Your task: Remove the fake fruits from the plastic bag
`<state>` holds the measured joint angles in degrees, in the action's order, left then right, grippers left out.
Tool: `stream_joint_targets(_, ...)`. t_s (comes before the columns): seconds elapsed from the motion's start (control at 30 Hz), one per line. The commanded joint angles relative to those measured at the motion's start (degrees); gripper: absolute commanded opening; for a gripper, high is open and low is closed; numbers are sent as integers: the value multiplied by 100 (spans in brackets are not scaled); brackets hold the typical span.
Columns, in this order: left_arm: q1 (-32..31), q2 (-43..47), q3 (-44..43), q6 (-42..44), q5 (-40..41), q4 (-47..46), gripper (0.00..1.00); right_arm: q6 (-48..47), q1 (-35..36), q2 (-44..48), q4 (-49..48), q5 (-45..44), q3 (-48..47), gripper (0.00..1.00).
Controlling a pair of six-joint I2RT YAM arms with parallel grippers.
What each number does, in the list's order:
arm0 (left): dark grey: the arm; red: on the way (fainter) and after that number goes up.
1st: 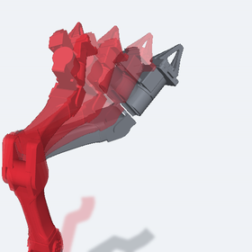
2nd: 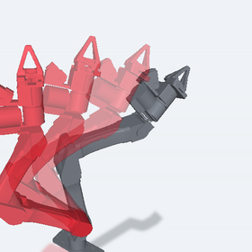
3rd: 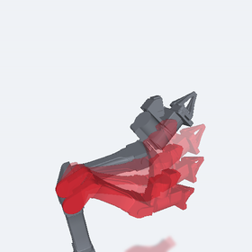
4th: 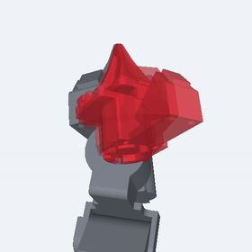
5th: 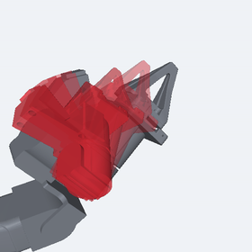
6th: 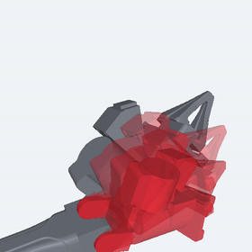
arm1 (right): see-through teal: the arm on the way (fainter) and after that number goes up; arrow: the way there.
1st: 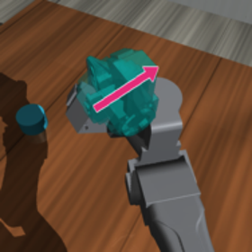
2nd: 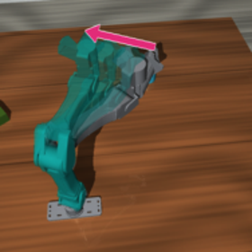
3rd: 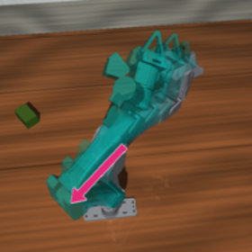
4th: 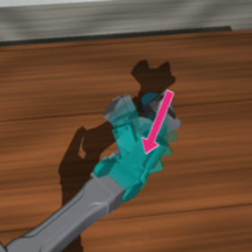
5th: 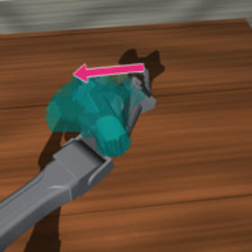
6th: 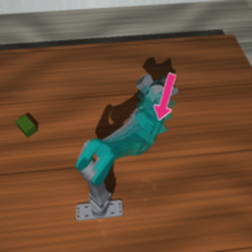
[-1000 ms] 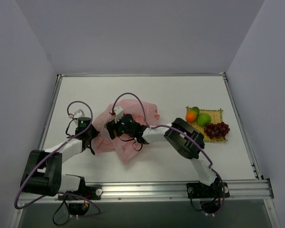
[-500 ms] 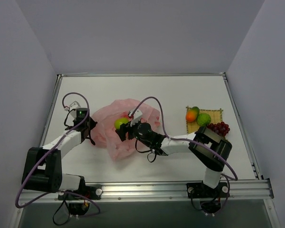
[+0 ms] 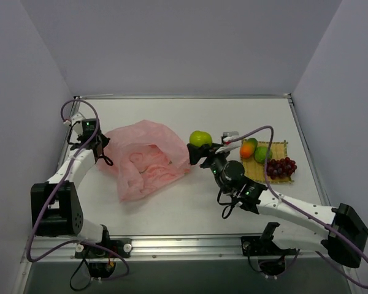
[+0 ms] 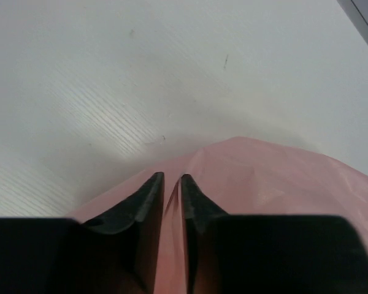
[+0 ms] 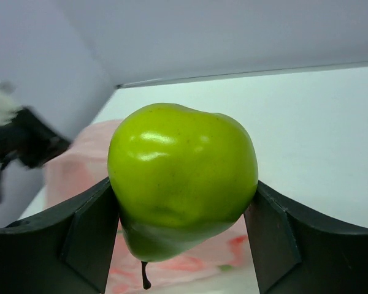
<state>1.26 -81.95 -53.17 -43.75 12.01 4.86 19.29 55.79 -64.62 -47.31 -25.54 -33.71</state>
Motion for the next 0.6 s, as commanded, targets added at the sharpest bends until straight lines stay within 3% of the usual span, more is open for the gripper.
stream_joint_targets(0.0, 243, -110, -554, 217, -154, 505, 21, 557, -682, 703, 1618, -1277, 207, 37)
stream_joint_targets(0.07, 243, -41, -607, 200, -277, 525, 35, 699, -1190, 1159, 2135, -1461, 312, 36)
stream_joint_targets(0.1, 235, 21, -581, 182, -374, 464, 49, 769, -1359, 1267, 2338, -1524, 322, 36)
stream_joint_targets(0.2, 252, 346, -607, 147, -585, 611, 68, 1260, -1894, 1548, 3259, -1612, 304, 38)
stream_joint_targets(0.4, 261, 1101, -906, 367, -954, 1042, 92, 2280, -2063, 1742, 3860, -1726, 954, 40)
stream_joint_targets(0.57, 252, 2162, -783, 665, -1201, 1297, 94, 2702, -2195, 1786, 4001, -1726, 1235, 40)
